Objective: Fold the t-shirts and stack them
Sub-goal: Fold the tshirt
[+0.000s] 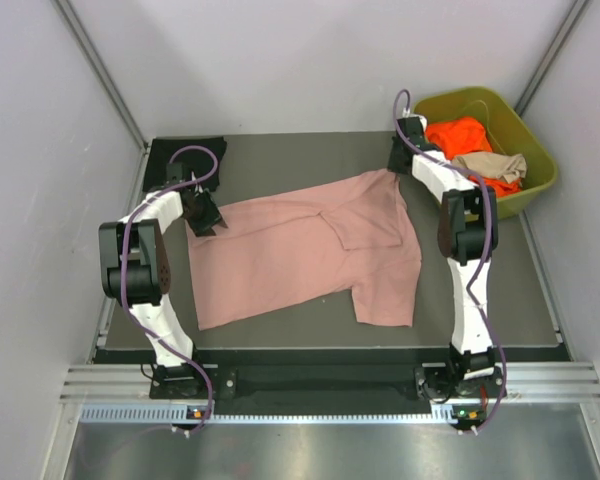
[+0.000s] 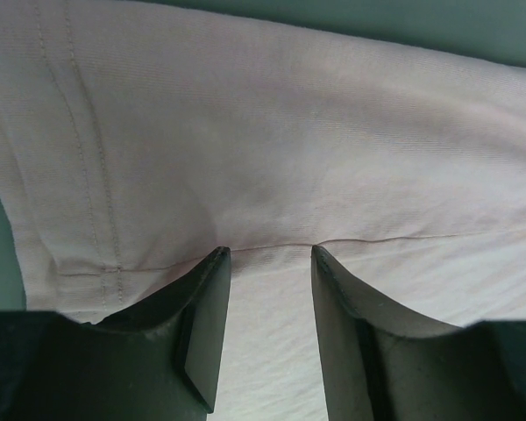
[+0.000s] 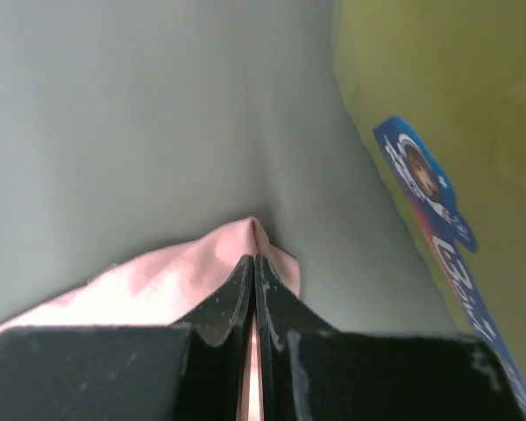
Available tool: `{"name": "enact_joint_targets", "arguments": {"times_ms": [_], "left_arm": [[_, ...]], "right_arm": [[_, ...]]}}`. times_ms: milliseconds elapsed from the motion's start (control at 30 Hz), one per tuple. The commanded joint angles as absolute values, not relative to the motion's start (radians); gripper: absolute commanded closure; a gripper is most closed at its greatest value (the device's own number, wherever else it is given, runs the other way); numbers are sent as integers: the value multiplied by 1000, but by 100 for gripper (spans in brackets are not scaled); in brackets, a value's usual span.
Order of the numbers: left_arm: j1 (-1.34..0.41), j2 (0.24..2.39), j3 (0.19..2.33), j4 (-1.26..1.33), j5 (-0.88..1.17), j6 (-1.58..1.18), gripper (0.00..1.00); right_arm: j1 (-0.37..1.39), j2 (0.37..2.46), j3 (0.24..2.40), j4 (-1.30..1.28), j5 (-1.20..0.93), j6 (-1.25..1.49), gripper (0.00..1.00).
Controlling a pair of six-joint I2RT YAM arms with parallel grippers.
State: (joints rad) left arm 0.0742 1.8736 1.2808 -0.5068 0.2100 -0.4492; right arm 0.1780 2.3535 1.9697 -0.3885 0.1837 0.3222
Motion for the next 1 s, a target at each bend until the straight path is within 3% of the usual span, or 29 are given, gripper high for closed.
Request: {"name": "enact_joint_targets", "arguments": {"times_ms": [0,200,567,967], "left_arm": [[80,1836,1321,-534,184,-433,53],[86,1818,1359,-549,153,-459,51],[141,1836,1269,-578,88,-522,51],[278,1904,1204,-615,18,-477,48]], "right_arm": [[172,2350,2019,-439,215,263,100],[216,2327,2124,-457,222,206,96],[296,2238,2112,-476,166,239,76],[311,2224,2039,-494,121,282,71]]}}
